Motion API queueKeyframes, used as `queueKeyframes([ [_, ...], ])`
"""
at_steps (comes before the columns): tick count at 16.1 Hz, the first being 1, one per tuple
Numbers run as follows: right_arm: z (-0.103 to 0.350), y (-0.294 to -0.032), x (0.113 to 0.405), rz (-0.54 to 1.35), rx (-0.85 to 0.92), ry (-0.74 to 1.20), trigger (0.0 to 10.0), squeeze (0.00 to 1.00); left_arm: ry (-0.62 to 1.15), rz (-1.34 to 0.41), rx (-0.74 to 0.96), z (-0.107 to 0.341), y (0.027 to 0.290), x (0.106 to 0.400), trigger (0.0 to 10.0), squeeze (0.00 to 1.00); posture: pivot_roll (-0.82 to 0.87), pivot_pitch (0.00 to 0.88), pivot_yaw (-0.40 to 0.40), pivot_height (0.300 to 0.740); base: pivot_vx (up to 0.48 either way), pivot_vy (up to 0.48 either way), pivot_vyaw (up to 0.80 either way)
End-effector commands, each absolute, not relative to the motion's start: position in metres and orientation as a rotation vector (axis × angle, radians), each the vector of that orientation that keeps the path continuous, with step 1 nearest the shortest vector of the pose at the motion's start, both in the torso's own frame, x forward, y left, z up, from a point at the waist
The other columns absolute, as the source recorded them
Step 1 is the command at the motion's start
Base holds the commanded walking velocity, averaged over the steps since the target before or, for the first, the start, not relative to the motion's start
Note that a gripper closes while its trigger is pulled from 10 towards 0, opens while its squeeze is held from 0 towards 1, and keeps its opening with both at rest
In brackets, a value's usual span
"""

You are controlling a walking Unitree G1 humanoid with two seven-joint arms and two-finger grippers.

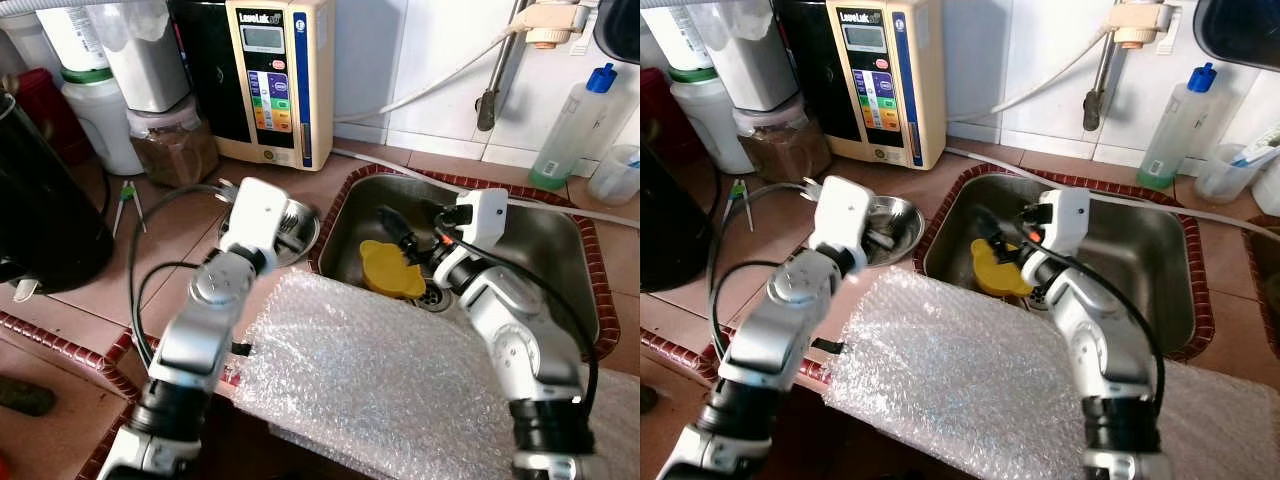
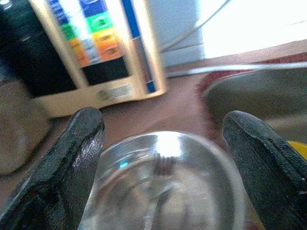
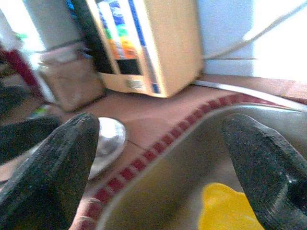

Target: Kitchen organization

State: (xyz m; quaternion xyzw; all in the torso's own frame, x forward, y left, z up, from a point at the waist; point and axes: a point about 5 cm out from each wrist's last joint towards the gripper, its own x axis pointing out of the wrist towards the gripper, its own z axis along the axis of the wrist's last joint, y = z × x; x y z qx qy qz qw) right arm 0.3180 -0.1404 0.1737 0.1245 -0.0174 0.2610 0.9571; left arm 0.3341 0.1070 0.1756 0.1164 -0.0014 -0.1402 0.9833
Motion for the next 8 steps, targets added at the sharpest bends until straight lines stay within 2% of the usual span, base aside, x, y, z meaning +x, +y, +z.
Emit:
queueKeyframes([
  [1, 0.183, -0.134, 0.313, 0.594, 0.264, -0.079, 10.0, 0.0, 0.028, -0.225, 0.248, 0.173, 0.118, 0.339, 10.0, 0.0, -0.1, 0.05, 0.069, 0.74, 0.0, 0.0, 0.0],
  [6, 0.2, -0.104, 0.287, 0.852, 0.263, -0.1, 10.0, 0.0, 0.184, -0.249, 0.262, 0.157, 0.129, 0.35, 10.0, 0.0, -0.1, 0.05, 0.071, 0.74, 0.0, 0.0, 0.0],
  [8, 0.197, -0.101, 0.283, 0.879, 0.234, -0.079, 10.0, 0.0, 0.23, -0.271, 0.241, 0.152, 0.129, 0.351, 10.0, 0.0, -0.1, 0.051, 0.071, 0.74, 0.0, 0.0, 0.0],
])
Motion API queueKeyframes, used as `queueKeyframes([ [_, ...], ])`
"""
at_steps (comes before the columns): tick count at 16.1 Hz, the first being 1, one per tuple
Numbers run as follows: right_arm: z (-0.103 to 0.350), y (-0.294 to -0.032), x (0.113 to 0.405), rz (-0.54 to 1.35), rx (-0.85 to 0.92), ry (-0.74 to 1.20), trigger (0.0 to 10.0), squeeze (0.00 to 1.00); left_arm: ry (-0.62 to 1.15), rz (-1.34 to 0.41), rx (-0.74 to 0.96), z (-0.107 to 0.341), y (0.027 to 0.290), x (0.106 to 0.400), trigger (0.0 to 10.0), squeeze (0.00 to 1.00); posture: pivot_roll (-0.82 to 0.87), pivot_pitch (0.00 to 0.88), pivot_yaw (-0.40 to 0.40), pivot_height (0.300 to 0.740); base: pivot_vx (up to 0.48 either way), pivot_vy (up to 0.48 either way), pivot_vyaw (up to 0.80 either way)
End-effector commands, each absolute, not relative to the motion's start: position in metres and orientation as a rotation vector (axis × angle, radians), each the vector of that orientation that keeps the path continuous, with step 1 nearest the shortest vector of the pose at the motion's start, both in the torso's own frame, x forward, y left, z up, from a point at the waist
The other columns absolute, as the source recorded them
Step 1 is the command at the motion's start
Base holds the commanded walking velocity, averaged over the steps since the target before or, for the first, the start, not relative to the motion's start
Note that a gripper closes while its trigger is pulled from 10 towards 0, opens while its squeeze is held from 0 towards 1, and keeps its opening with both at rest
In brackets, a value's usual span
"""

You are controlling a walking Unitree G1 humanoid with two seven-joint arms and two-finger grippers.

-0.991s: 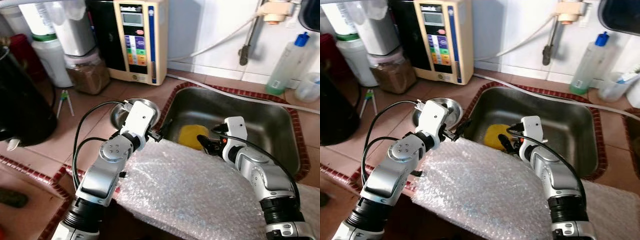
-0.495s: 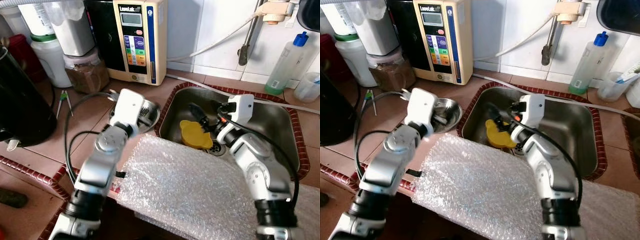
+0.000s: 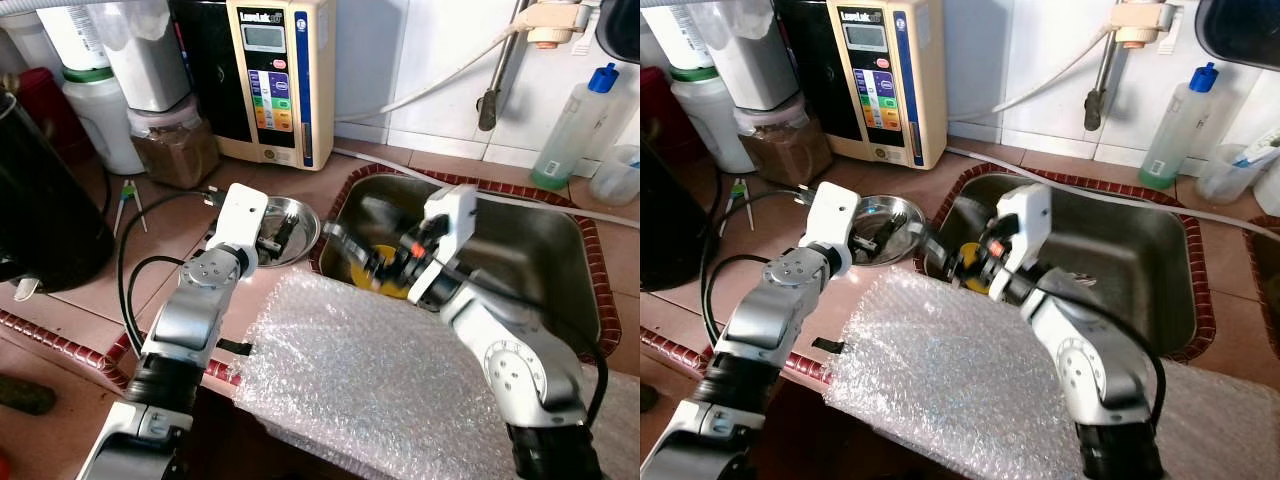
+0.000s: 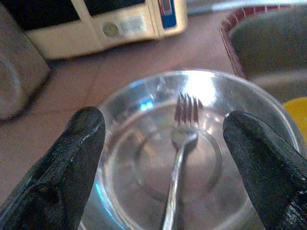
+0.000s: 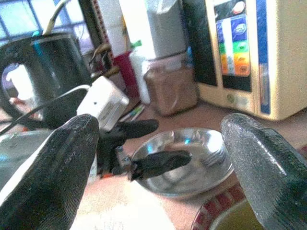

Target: Kitchen organization

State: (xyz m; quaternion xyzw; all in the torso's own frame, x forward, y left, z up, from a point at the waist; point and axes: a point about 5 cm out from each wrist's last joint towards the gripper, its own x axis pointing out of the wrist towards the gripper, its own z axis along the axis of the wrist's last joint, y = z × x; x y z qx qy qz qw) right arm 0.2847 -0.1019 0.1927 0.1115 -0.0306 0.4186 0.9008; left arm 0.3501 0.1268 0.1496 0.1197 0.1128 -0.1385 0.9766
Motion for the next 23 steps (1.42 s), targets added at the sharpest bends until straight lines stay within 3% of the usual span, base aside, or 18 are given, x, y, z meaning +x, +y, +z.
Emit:
queueKeyframes([
  [1, 0.191, -0.1, 0.281, 0.878, 0.186, -0.039, 10.0, 0.0, 0.269, -0.295, 0.243, 0.147, 0.13, 0.352, 10.0, 0.0, -0.1, 0.051, 0.073, 0.74, 0.0, 0.0, 0.0],
  [2, 0.188, -0.101, 0.281, 0.867, 0.162, -0.025, 10.0, 0.0, 0.293, -0.304, 0.244, 0.143, 0.131, 0.352, 10.0, 0.0, -0.1, 0.052, 0.073, 0.74, 0.0, 0.0, 0.0],
  [3, 0.183, -0.103, 0.28, 0.848, 0.131, -0.003, 10.0, 0.0, 0.335, -0.337, 0.251, 0.138, 0.132, 0.351, 4.3, 0.0, -0.1, 0.053, 0.075, 0.74, 0.0, 0.0, 0.0],
  [4, 0.179, -0.104, 0.28, 0.838, 0.104, 0.014, 10.0, 0.0, 0.364, -0.339, 0.25, 0.134, 0.134, 0.351, 0.2, 0.0, -0.11, 0.054, 0.075, 0.74, 0.0, 0.0, 0.0],
  [5, 0.178, -0.104, 0.279, 0.839, 0.09, 0.024, 10.0, 0.0, 0.382, -0.35, 0.254, 0.132, 0.135, 0.35, 0.0, 0.0, -0.11, 0.056, 0.076, 0.74, 0.0, 0.0, 0.0],
  [8, 0.174, -0.103, 0.276, 0.85, 0.062, 0.044, 10.0, 0.0, 0.43, -0.382, 0.277, 0.126, 0.138, 0.349, 1.1, 0.0, -0.1, 0.055, 0.077, 0.74, 0.0, 0.0, 0.0],
  [9, 0.173, -0.103, 0.276, 0.852, 0.055, 0.047, 10.0, 0.0, 0.437, -0.388, 0.283, 0.125, 0.139, 0.349, 0.0, 0.0, -0.1, 0.054, 0.077, 0.74, 0.0, 0.0, 0.0],
  [23, 0.167, -0.104, 0.28, 0.849, 0.004, 0.059, 10.0, 0.0, 0.516, -0.319, 0.213, 0.123, 0.159, 0.349, 0.0, 0.0, -0.09, 0.043, 0.08, 0.74, 0.0, 0.0, 0.0],
])
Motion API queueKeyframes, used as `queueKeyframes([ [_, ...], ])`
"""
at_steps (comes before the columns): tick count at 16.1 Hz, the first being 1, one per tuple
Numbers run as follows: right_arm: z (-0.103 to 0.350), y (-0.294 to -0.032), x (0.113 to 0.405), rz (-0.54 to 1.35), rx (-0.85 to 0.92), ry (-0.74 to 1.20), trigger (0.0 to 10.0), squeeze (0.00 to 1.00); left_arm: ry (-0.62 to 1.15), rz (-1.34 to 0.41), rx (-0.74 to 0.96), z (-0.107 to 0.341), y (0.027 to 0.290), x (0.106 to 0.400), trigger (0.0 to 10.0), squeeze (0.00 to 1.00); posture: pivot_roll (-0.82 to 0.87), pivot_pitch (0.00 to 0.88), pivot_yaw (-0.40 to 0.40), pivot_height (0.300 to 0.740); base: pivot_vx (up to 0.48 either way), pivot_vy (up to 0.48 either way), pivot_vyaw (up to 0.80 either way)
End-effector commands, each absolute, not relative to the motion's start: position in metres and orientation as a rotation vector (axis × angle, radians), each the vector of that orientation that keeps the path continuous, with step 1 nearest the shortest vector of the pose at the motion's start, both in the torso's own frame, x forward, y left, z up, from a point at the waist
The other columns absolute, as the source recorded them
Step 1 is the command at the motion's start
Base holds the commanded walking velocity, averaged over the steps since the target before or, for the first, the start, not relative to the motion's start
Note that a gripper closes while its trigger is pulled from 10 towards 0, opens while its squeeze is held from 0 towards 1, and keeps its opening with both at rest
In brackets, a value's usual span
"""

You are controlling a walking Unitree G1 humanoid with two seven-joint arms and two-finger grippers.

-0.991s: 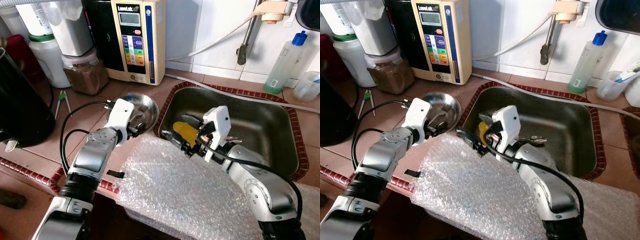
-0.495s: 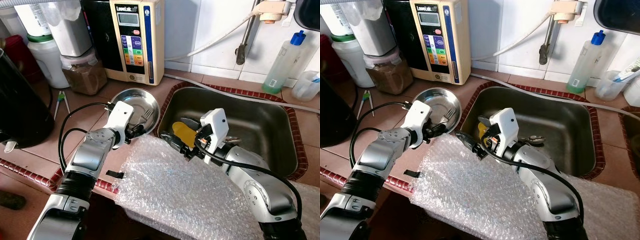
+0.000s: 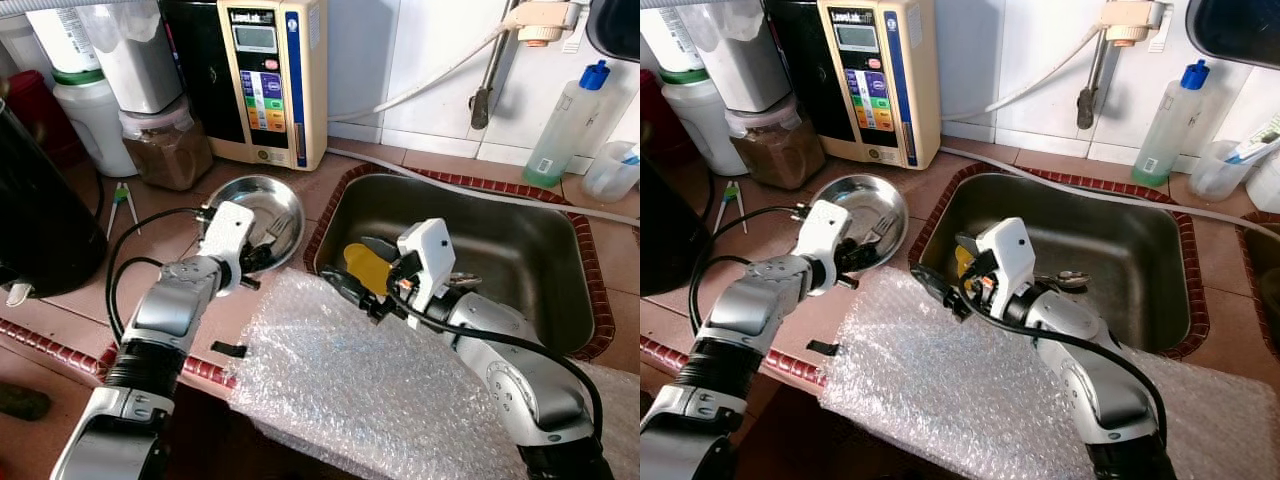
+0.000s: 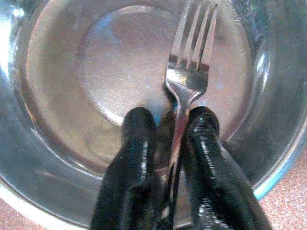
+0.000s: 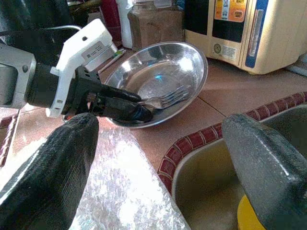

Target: Kitchen organization

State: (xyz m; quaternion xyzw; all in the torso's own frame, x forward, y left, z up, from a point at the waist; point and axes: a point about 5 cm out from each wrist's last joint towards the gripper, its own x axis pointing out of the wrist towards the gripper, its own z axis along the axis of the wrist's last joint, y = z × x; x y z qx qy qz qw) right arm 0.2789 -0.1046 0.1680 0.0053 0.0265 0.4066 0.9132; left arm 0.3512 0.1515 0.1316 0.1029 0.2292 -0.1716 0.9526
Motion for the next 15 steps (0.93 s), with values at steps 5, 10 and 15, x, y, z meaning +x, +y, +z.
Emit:
queueKeyframes([
  [5, 0.166, -0.103, 0.28, 0.851, -0.007, 0.059, 10.0, 0.0, 0.456, -0.222, 0.082, 0.136, 0.166, 0.356, 0.0, 0.0, -0.09, 0.041, 0.075, 0.74, 0.0, 0.0, 0.0],
  [10, 0.164, -0.103, 0.281, 0.85, -0.017, 0.063, 10.0, 0.0, 0.297, -0.114, 0.034, 0.155, 0.167, 0.362, 0.0, 0.0, -0.09, 0.04, 0.067, 0.74, 0.0, 0.0, 0.0],
  [15, 0.167, -0.105, 0.288, 0.802, -0.025, 0.035, 10.0, 0.0, 0.059, -0.215, 0.03, 0.18, 0.138, 0.358, 0.0, 0.0, -0.09, 0.039, 0.06, 0.74, 0.0, 0.0, 0.0],
])
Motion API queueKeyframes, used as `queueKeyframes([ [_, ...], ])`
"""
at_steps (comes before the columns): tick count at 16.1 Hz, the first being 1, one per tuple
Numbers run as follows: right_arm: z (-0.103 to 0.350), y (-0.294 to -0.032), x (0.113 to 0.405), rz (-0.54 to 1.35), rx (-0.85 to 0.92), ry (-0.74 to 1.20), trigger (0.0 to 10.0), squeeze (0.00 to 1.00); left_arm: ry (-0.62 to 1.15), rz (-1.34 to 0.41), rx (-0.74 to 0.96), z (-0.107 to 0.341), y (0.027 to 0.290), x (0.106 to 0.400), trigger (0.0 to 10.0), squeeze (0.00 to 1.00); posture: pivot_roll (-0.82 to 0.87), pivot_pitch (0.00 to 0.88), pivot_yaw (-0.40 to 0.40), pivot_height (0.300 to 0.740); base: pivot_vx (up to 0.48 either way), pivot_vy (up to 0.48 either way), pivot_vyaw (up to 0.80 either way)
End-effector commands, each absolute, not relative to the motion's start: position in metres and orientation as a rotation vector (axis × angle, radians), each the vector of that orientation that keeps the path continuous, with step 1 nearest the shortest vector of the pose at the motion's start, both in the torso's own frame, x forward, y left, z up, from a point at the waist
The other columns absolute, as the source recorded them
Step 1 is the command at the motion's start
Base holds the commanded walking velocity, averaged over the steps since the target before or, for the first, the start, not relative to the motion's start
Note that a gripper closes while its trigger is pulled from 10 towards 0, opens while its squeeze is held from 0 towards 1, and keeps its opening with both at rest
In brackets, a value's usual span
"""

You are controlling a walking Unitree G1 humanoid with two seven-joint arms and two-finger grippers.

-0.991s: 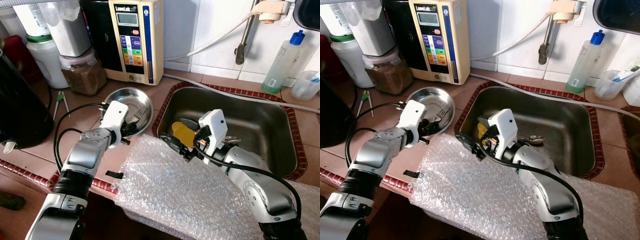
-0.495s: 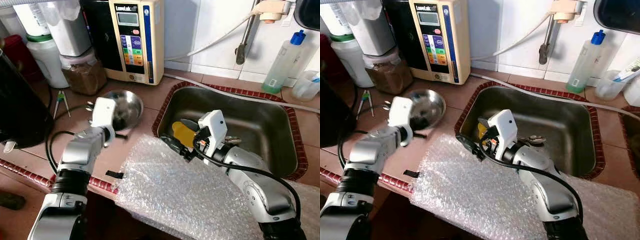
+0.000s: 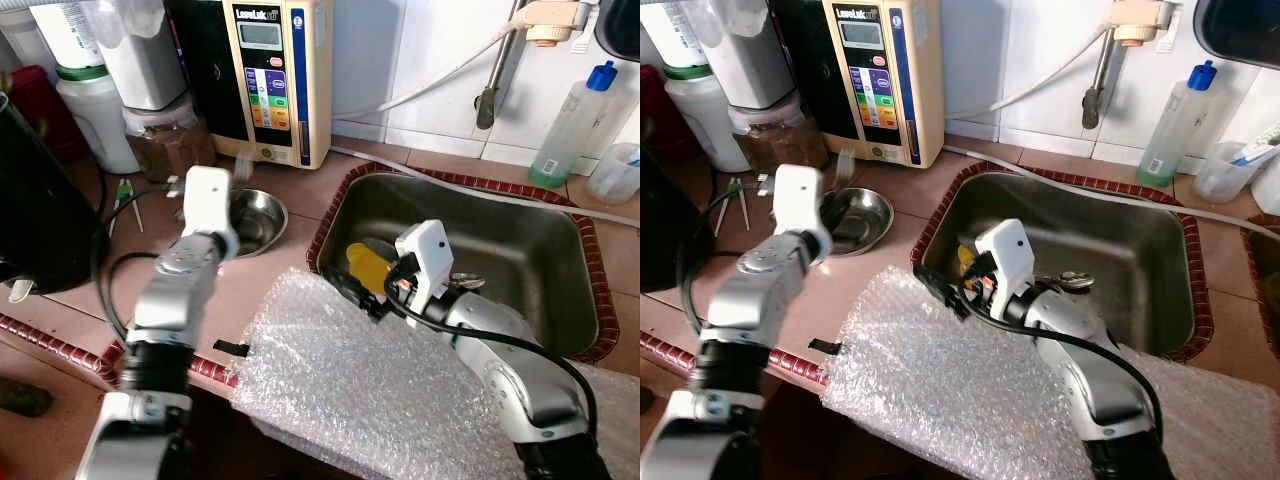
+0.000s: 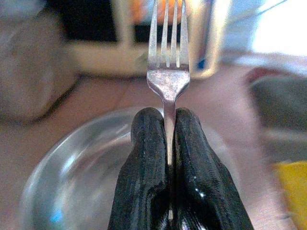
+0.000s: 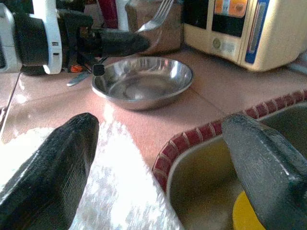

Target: Kitchen organization

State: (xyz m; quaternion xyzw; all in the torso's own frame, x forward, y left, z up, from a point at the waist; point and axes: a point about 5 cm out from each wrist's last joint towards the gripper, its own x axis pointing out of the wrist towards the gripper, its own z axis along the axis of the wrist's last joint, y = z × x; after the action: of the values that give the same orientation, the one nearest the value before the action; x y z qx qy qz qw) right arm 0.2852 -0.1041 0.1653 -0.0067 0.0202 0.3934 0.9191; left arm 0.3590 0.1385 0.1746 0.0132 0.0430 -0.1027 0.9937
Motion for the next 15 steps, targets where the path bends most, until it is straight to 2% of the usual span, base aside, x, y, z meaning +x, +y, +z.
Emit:
queueKeyframes([
  [1, 0.173, -0.108, 0.293, 0.751, -0.009, 0.003, 10.0, 0.0, -0.014, -0.293, 0.02, 0.186, 0.124, 0.354, 0.0, 0.0, -0.1, 0.038, 0.059, 0.74, 0.0, 0.0, 0.0],
  [4, 0.182, -0.121, 0.304, 0.632, 0.053, -0.045, 10.0, 0.0, -0.109, -0.445, -0.035, 0.192, 0.1, 0.345, 0.0, 0.0, -0.1, 0.038, 0.06, 0.74, 0.0, 0.0, 0.0],
  [8, 0.191, -0.138, 0.314, 0.505, 0.194, -0.092, 10.0, 0.0, -0.189, -0.539, -0.078, 0.194, 0.085, 0.334, 0.0, 0.0, -0.11, 0.039, 0.061, 0.74, 0.0, 0.0, 0.0],
  [13, 0.207, -0.144, 0.322, 0.462, 0.464, -0.138, 10.0, 0.0, -0.245, -0.736, 0.025, 0.189, 0.057, 0.318, 0.0, 0.0, -0.1, 0.038, 0.06, 0.74, 0.0, 0.0, 0.0],
  [15, 0.209, -0.144, 0.324, 0.461, 0.511, -0.141, 10.0, 0.0, -0.26, -0.803, 0.08, 0.186, 0.047, 0.311, 0.0, 0.0, -0.1, 0.038, 0.061, 0.74, 0.0, 0.0, 0.0],
])
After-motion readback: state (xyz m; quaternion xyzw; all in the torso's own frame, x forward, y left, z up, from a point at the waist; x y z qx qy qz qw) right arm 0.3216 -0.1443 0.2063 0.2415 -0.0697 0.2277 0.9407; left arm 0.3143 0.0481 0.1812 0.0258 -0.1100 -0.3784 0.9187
